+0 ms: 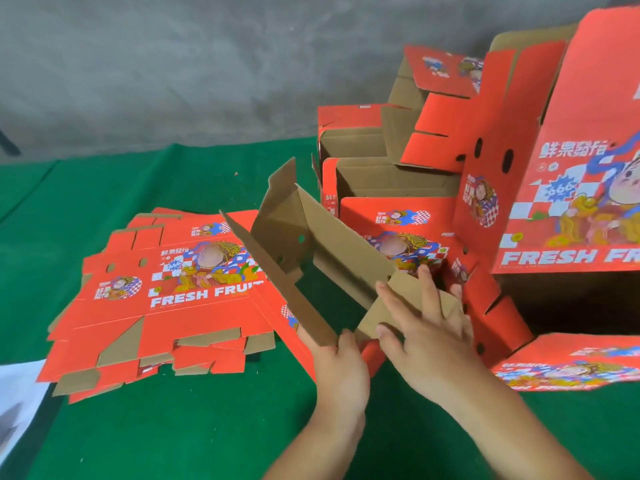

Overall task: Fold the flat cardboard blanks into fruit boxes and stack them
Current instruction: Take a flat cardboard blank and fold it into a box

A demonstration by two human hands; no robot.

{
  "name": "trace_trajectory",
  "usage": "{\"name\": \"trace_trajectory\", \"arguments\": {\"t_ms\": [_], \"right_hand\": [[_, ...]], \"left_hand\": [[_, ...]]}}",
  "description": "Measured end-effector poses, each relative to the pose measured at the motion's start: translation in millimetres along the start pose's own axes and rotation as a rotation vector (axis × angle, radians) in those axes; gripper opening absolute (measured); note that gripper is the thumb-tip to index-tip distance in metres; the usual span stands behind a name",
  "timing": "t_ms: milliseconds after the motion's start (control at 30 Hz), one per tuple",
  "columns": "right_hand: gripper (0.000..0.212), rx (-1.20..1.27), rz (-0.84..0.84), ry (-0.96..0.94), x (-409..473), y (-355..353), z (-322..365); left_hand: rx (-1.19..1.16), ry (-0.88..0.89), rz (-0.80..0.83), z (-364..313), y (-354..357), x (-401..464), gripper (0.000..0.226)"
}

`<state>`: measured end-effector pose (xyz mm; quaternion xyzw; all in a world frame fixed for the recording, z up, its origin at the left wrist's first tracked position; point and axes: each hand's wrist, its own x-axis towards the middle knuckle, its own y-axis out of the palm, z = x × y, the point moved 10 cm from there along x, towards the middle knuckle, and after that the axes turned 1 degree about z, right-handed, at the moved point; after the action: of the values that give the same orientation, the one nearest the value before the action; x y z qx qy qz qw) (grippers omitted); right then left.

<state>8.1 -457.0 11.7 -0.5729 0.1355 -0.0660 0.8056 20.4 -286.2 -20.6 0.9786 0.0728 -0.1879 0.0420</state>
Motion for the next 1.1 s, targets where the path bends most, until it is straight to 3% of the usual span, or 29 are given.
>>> {"name": "trace_trajectory", "arguments": {"t_ms": [100, 233, 300, 367, 467, 567, 600, 700, 800, 933, 1033, 1100], "right_hand": [[0.096, -0.038, 0.03, 0.009, -1, 6, -3], [0.126, -0.193, -0.14, 0.042, -6, -10, -1], [0.116, -0.182, -0.233, -0.022, -5, -21, 9], [0.084, -0.111, -0.286, -0.108, -4, -26, 25], [0.033, -0.054, -0.209, -0.132, 4, -13, 38], [0.028, -0.044, -0.139, -0.125, 16, -3, 27], [0.026, -0.02, -0.137, -0.161, 18, -4, 25], [0.005, 0.063, -0.167, -0.278, 16, -10, 28], [0.005, 0.026, -0.192, -0.318, 18, -10, 29], [0.036, 0.152, -0.247, -0.273, 23, -25, 8], [0.025, 0.187, -0.218, -0.285, 21, -31, 5], [0.042, 0.065, -0.121, -0.297, 18, -19, 12]], "left_hand": [[-0.002, -0.004, -0.011, 7, 1, -1, 0.016], [-0.043, -0.009, -0.033, -8, 8, 3, 0.029], [-0.048, 0.029, -0.022, -23, 10, 10, 0.048], [-0.013, 0.008, 0.026, -24, 18, 14, 0.041], [0.067, 0.082, 0.172, -27, 34, 7, 0.021], [0.092, 0.113, 0.394, -23, 45, 3, 0.091], [0.096, 0.082, 0.435, -24, 48, 7, 0.103], [-0.011, -0.049, 0.372, -28, 37, 29, 0.094], [0.058, -0.108, 0.577, -34, 25, 29, 0.099], [0.46, 0.073, 0.372, -57, -43, 70, 0.087], [0.396, 0.116, 0.251, -88, -72, 109, 0.105], [0.27, 0.163, 0.272, -109, -70, 125, 0.107]]}}
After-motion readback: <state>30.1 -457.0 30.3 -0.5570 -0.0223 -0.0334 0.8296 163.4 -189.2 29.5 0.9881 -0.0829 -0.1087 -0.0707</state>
